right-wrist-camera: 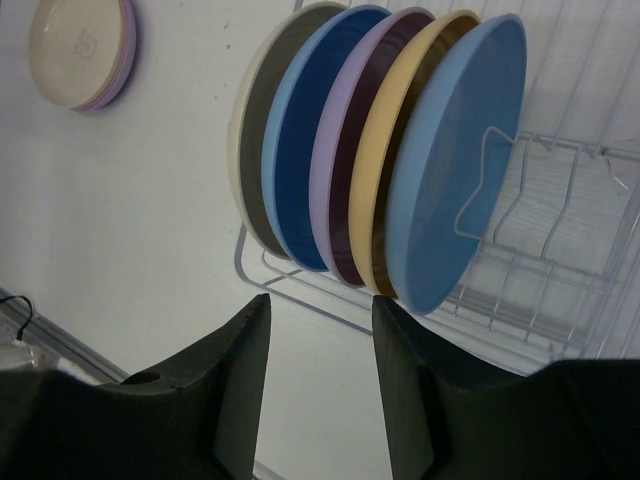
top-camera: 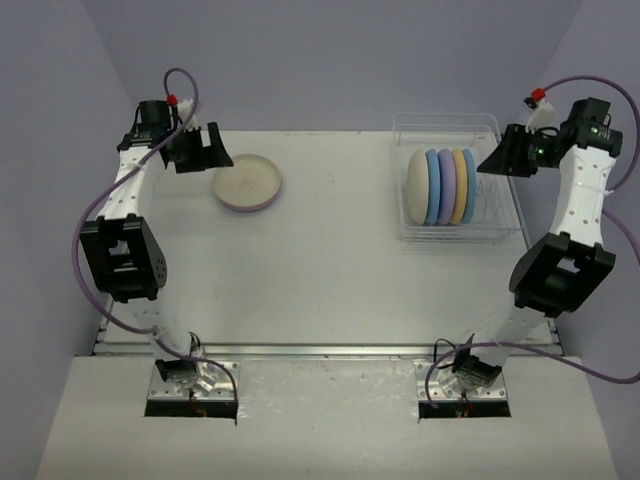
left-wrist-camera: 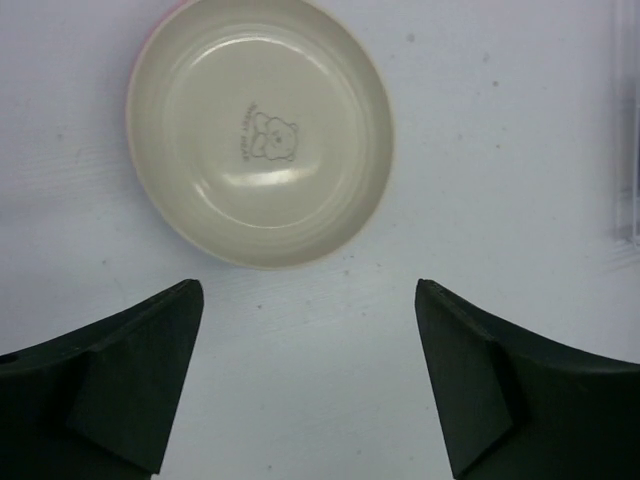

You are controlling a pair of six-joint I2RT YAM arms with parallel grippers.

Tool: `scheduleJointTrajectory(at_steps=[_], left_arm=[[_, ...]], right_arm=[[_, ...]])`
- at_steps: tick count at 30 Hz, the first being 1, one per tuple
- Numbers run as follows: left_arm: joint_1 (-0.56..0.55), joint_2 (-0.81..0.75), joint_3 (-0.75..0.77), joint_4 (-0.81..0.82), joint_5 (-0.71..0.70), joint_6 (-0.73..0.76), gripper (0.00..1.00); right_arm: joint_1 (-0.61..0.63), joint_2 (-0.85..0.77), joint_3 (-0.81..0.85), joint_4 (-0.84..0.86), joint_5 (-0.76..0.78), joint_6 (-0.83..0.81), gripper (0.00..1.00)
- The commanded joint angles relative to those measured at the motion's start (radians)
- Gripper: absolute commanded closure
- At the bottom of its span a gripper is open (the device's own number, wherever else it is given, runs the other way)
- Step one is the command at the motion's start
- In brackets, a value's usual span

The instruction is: Unload the plates from the dish rack

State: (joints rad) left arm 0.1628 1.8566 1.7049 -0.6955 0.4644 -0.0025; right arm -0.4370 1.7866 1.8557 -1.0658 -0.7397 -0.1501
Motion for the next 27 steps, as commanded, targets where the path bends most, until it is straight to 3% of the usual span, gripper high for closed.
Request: scheduleJointTrajectory(at_steps=[1,3,10,27], left_arm=[[-0.068,-0.156,-0.096,0.038,0.087,0.127,0.09],[-0.101,-0.208,-0.135,0.055,0.087,0.159,0.00],[-0.199,-0.308,-0.191,0.065,0.060,0.157,0.00],[-0.206,-0.306,-0.222,0.064,0.022,0.143,0.00]], right_arm=[[-0.008,0.065,0.111,-0.062,-0.032,-0.087,0.56],[-0.008,0.121,0.153,-0.106,-0.034,-0.114,0.59],[-0.008,0.207,0.198,-0.110,-0.012,-0.140,0.63],[-0.008,0.354,0.227,-0.163,-0.133,-0.192,0.68]])
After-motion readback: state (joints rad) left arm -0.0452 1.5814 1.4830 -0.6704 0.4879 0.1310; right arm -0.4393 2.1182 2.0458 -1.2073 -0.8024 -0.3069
